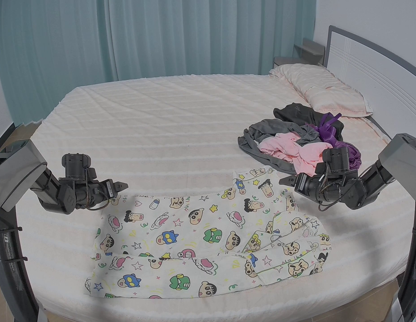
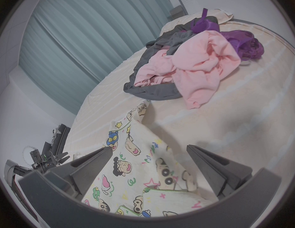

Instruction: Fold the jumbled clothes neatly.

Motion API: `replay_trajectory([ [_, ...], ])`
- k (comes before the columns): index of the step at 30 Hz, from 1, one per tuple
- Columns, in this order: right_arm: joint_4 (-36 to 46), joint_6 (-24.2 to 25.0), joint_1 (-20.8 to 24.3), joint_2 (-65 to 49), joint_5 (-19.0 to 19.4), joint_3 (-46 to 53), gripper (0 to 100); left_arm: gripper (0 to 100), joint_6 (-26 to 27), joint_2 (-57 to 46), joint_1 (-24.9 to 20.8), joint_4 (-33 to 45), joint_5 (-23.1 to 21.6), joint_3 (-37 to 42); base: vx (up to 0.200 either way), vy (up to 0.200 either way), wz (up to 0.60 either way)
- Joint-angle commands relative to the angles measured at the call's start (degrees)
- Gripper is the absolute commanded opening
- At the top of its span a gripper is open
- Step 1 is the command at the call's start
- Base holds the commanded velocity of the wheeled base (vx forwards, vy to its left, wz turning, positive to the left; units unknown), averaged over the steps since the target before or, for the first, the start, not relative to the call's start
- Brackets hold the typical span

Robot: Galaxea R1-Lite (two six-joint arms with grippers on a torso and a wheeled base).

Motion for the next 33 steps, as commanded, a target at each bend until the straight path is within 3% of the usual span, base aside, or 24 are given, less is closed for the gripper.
replay_trajectory([
  [1,0.2,0.0,1.2,2.4,-0.1,-2.0,100,100,0.1,-1.4,-0.1,-0.1,0.1,0.2,0.0,0.0,0.0],
  [10,0.2,0.0,1.0,2.6,-1.0,-1.9,100,100,2.8,3.7,0.5,-0.4,0.2,-1.4,0.0,0.0,0.0],
  [23,-0.4,0.2,0.9,3.8,-1.2,-1.8,100,100,2.6,5.1,-0.9,-0.4,0.2,-2.6,0.0,0.0,0.0],
  [24,-0.5,0.3,0.9,3.9,-1.3,-1.8,100,0,2.5,5.1,-1.0,-0.4,0.2,-2.6,0.0,0.0,0.0],
  [33,-0.5,0.3,0.5,4.0,-1.2,-2.1,100,0,2.5,4.7,-0.6,-0.6,0.6,-2.4,0.0,0.0,0.0],
])
